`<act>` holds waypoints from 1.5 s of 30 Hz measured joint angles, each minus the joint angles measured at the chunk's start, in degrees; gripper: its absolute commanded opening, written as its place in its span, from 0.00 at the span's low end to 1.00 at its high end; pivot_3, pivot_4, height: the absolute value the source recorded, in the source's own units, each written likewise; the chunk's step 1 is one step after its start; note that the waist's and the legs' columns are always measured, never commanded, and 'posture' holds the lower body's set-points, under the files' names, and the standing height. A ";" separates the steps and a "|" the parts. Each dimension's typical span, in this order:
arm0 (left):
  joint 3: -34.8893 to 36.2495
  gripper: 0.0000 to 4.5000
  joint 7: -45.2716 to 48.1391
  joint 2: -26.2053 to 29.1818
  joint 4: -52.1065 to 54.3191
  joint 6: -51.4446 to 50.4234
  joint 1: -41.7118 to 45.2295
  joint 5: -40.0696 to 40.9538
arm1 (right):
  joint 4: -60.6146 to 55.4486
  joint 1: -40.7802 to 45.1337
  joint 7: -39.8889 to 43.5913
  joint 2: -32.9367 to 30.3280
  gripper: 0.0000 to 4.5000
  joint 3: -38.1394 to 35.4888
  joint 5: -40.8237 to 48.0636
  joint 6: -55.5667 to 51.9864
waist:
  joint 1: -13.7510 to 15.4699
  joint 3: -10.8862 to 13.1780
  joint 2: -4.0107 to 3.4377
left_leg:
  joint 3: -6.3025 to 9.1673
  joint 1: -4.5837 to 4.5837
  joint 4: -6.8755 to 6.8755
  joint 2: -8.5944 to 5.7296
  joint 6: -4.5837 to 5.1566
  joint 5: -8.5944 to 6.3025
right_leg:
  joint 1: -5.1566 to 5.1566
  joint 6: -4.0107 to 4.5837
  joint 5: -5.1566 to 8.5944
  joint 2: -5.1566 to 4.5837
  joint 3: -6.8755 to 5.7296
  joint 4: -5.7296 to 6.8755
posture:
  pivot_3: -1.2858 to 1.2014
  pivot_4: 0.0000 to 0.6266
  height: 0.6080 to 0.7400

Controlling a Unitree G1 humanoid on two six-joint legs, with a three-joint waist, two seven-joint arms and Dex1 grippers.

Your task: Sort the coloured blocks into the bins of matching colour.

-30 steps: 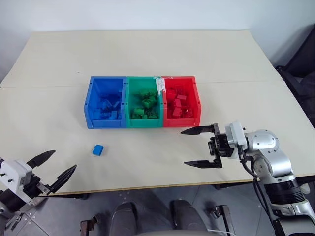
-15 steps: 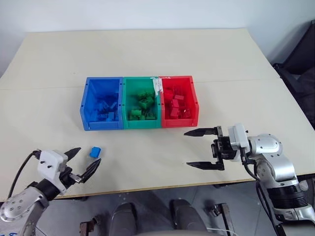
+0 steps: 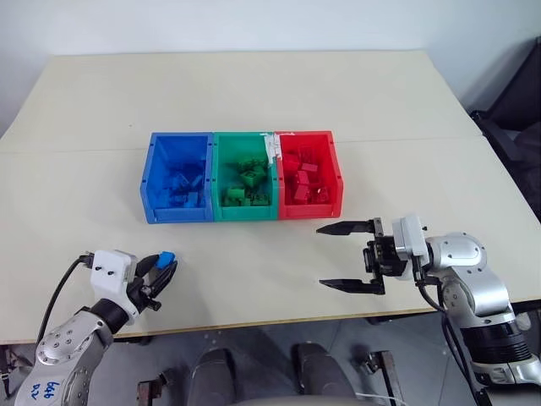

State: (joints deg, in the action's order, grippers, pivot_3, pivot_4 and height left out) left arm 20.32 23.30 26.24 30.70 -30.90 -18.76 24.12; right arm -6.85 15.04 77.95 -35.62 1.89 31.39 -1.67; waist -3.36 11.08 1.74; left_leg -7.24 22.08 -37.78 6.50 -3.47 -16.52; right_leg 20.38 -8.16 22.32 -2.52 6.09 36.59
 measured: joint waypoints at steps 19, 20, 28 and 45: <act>-4.06 0.20 10.90 9.45 -19.97 6.79 36.78 1.97 | -1.39 -1.25 -3.79 0.77 1.00 -0.13 -2.05 0.88 | 0.22 0.00 0.00 | -0.05 0.02 -0.18 -0.05 0.01 0.01 | 0.13 -0.11 -0.06 0.00 0.00 0.28 | 0.52 0.24 1.00; -5.36 0.28 10.21 9.23 -22.16 6.21 38.72 1.20 | -1.69 -1.78 -4.02 0.72 1.00 -0.34 -2.05 1.03 | 0.04 0.00 0.00 | -0.06 0.02 -0.18 -0.03 0.00 0.01 | 0.18 -0.12 -0.06 0.02 0.00 0.32 | 0.52 0.24 1.00; -7.25 0.83 12.14 9.49 -26.62 6.86 40.19 0.28 | -3.87 -4.33 -6.83 0.56 1.00 -2.30 -2.16 1.41 | -0.13 0.00 0.00 | -0.13 0.03 -0.14 0.19 -0.09 0.04 | 0.38 -0.13 -0.06 0.18 -0.01 0.48 | 0.52 0.24 1.00; 10.06 0.89 28.45 16.61 -22.54 22.78 8.70 1.24 | 0.57 -2.71 -5.71 -2.02 1.00 -6.09 -1.15 1.61 | 0.41 0.01 0.00 | -0.25 -0.03 -0.16 0.17 -0.04 -0.05 | 0.20 -0.02 -0.02 0.08 -0.02 0.30 | 0.52 0.24 1.00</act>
State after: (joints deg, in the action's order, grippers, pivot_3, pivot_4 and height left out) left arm 30.37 51.74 42.85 8.16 -8.11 -10.06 25.36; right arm -6.28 12.33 72.24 -37.65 -4.20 30.25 -0.06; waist -2.94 11.09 1.74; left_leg -7.49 22.05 -37.94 6.67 -3.50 -16.56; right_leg 20.58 -8.18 22.29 -2.43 6.08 36.89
